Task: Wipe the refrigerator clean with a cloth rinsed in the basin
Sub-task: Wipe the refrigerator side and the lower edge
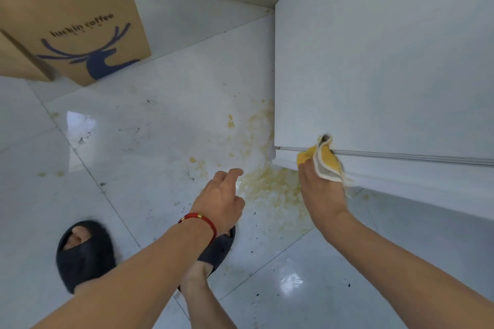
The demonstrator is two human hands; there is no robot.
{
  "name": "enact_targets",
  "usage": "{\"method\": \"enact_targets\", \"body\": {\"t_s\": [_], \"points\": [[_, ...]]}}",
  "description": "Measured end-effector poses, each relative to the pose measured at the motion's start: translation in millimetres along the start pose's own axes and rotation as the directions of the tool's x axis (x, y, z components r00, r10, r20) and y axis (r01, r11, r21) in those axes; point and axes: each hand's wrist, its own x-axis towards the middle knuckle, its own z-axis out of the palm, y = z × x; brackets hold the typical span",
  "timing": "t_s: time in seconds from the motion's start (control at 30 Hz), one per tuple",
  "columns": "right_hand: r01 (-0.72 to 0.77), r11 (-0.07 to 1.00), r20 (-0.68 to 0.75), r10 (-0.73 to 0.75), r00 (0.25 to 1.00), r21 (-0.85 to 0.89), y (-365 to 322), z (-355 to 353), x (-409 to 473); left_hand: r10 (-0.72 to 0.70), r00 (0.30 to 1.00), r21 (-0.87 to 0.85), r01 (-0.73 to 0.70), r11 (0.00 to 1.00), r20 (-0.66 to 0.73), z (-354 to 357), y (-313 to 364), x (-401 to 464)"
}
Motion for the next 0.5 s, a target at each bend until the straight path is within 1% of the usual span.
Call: {"method": "enact_targets", "body": {"t_s": [0.03,0.07,0.13,0.23,0.3,0.33,0.43,0.5], "points": [[-0.03,0.999,-0.024,0.031,0.999,0.031,23,1,-23,0.011,1.0,0.001,-0.011,1.0,0.002,-8,9,-10],[-0.031,0.999,-0.037,0.032,0.999,0.037,39,1,-41,0.023,1.0,-0.004,-0.023,1.0,0.0,-13,15,-15],[-0.036,0.999,-0.026,0.037,0.999,0.037,56,2,-61,0.051,0.999,-0.024,-0.051,0.998,-0.007,-20,21,-19],[0.066,0.997,0.046,-0.067,0.997,0.034,39,0,-47,0.074,0.997,-0.023,-0.073,0.997,0.007,-20,21,-16],[0.091,0.995,0.126,-0.094,0.987,0.032,30,-7,-30,0.049,0.998,-0.073,-0.045,0.996,0.049,-13,18,-15],[0.071,0.996,0.125,-0.076,0.989,0.045,29,-7,-24,0.046,0.996,-0.117,-0.037,0.992,0.08,-8,17,-14],[0.07,0.992,0.036,-0.074,0.997,0.102,29,3,-19,0.02,0.99,-0.237,0.014,0.971,0.138,7,16,-17],[0.07,0.996,0.048,-0.073,0.996,0.062,26,10,-17,-0.007,0.987,-0.285,0.053,0.957,0.159,15,17,-23]]}}
